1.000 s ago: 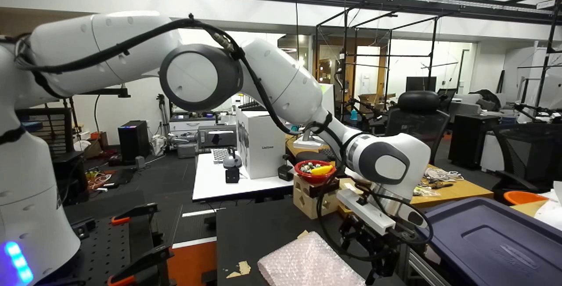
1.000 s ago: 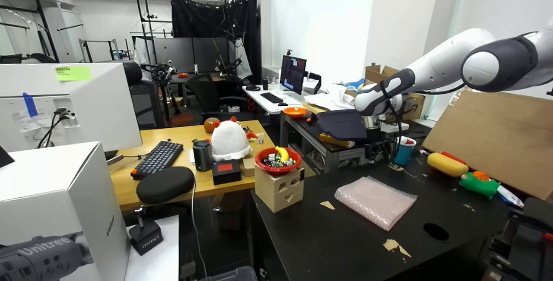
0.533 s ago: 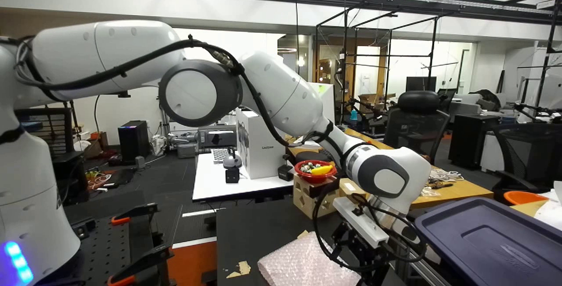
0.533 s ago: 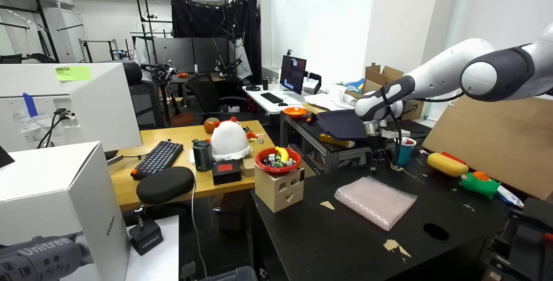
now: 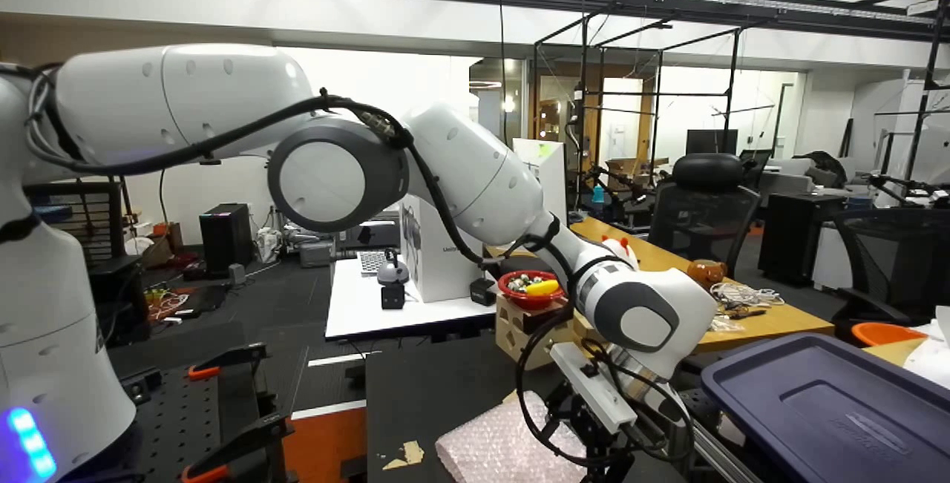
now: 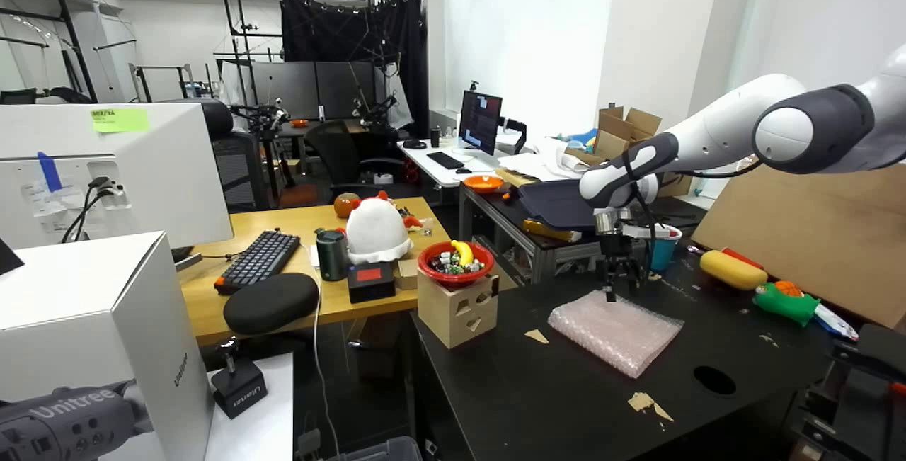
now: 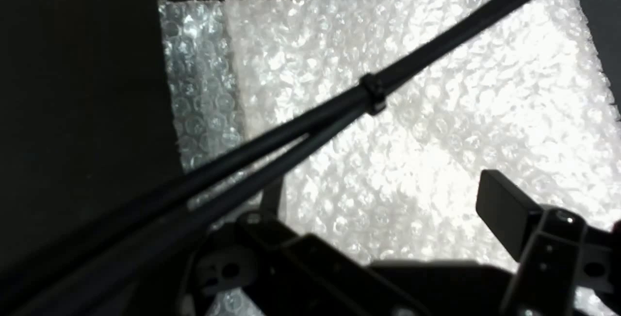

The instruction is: Unfold the bubble wrap

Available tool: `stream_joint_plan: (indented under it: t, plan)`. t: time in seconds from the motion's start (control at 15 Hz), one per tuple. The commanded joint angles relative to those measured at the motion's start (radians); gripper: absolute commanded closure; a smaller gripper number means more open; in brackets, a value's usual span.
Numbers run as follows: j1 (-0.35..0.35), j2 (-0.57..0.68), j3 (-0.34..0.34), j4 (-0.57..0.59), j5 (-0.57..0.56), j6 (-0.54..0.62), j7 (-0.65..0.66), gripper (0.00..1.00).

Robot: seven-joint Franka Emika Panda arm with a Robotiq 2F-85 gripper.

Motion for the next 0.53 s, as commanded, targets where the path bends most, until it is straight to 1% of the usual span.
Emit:
stream_joint_plan:
  t: [0.0, 0.13, 0.2, 0.47]
  plan:
    - [-0.012, 0.051, -0.001, 0.059, -0.002, -0.011, -0.014, 0.0]
    - [-0.013, 0.079, -0.018, 0.092, 0.003, -0.014, -0.019, 0.0]
    - [-0.016, 0.038, -0.022, 0.022, 0.004, 0.02, -0.02, 0.0]
    - [-0.026, 0.045, -0.028, 0.039, -0.001, 0.043, -0.031, 0.0]
